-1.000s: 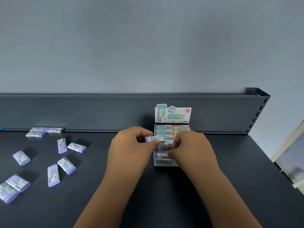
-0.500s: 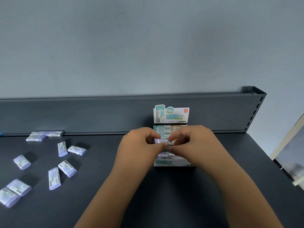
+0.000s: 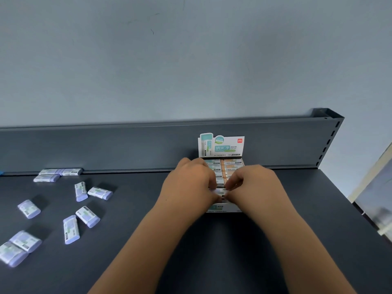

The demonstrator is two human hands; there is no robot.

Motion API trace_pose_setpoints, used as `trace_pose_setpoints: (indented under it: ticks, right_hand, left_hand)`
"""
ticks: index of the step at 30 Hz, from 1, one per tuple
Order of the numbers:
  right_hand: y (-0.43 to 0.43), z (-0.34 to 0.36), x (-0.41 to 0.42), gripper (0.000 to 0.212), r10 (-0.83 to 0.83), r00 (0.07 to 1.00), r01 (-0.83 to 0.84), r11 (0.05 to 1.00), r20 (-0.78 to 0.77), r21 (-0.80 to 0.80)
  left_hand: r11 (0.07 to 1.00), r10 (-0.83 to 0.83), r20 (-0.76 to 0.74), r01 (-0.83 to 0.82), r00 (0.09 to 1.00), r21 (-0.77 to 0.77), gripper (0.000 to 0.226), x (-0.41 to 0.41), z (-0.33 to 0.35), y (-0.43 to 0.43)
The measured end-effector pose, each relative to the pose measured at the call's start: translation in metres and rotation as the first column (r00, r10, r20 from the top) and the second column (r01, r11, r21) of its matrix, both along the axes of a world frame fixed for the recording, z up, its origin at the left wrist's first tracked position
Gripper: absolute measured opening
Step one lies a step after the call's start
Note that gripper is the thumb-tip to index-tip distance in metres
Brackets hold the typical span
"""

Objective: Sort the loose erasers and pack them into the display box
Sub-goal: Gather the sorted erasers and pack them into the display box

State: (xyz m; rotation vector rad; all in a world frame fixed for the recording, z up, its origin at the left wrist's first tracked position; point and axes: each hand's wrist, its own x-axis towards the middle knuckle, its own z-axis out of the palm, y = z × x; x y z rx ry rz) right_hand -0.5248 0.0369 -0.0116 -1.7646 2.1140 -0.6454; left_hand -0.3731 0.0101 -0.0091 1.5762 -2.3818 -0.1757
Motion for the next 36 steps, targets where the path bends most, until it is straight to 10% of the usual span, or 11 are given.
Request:
trace_pose_setpoints:
  ticks: [24,36]
  right_hand:
    - [-0.006,0.002,0.006,0.013,-0.016,0.998,0.02,0.997,-0.06,0.071]
    - [-0.007,0.004,0.003,0.013,-0.012,1.0,0.014,0.996,-0.021,0.091]
  left_hand:
    - [0.99,-0.039,0.291,0.076,0.956,-0.118,0.015,-0.005,0.011,-0.008]
    - [0.998,-0.067,0.193,0.068,0.979,0.001,0.017,0.003,0.015,-0.01]
